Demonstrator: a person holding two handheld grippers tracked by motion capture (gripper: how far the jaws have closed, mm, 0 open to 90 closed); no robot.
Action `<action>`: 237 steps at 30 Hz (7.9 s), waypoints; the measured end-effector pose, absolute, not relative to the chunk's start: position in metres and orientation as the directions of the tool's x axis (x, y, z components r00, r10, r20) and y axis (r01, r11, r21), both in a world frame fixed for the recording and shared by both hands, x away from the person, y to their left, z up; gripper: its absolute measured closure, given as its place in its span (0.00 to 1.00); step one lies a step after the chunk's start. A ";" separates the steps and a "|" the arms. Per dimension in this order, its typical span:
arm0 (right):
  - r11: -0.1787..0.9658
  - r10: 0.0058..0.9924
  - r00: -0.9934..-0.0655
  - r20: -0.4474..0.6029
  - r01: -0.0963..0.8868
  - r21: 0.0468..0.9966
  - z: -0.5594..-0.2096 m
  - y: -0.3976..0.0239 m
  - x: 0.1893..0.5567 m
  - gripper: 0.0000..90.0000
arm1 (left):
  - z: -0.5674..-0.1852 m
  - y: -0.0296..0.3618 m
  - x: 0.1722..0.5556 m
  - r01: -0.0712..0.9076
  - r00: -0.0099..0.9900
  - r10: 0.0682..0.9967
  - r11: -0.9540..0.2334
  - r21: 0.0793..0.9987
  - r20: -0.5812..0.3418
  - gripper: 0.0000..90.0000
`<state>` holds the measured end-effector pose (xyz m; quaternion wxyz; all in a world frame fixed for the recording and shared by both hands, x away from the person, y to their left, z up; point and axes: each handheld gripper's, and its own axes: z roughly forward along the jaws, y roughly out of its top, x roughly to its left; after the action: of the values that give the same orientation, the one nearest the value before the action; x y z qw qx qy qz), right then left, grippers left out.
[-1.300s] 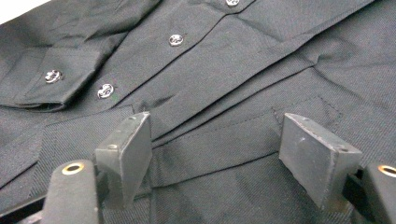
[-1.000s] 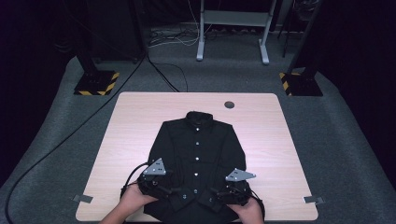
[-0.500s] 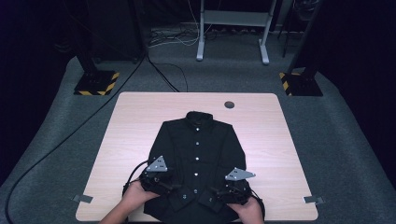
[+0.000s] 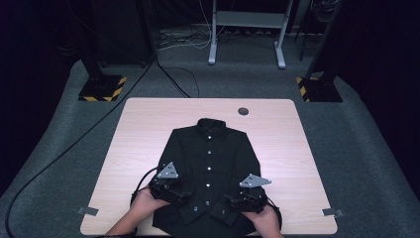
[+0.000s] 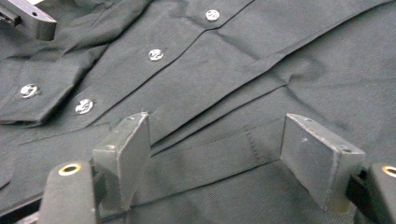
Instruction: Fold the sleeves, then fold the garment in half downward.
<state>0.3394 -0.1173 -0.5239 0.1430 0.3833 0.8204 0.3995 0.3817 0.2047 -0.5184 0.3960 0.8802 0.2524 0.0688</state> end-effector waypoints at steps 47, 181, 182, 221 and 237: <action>0.426 0.773 -0.634 0.007 0.528 0.735 -0.534 -0.106 0.368 0.13 | -0.535 0.203 0.397 0.372 0.821 0.571 -0.550 0.748 0.012 0.19; 0.444 0.792 -0.611 -0.002 0.572 0.690 -0.521 -0.125 0.392 0.45 | -0.524 0.221 0.432 0.461 0.779 0.627 -0.557 0.691 -0.014 0.30; 0.445 0.791 -0.612 -0.006 0.569 0.692 -0.520 -0.125 0.392 0.45 | -0.524 0.221 0.432 0.459 0.779 0.627 -0.556 0.692 -0.013 0.31; 0.316 0.885 -0.466 0.013 0.620 0.718 -0.501 -0.146 0.475 0.66 | -0.534 0.226 0.423 0.411 0.770 0.638 -0.507 0.758 0.010 0.30; 0.297 0.901 -0.433 0.014 0.642 0.707 -0.510 -0.146 0.493 0.71 | -0.534 0.226 0.422 0.409 0.768 0.640 -0.506 0.760 0.012 0.31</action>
<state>0.4931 -0.1462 -0.5100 0.1984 0.4942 0.7806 0.3271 0.4224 0.2261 -0.5339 0.3913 0.8550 0.3067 0.1474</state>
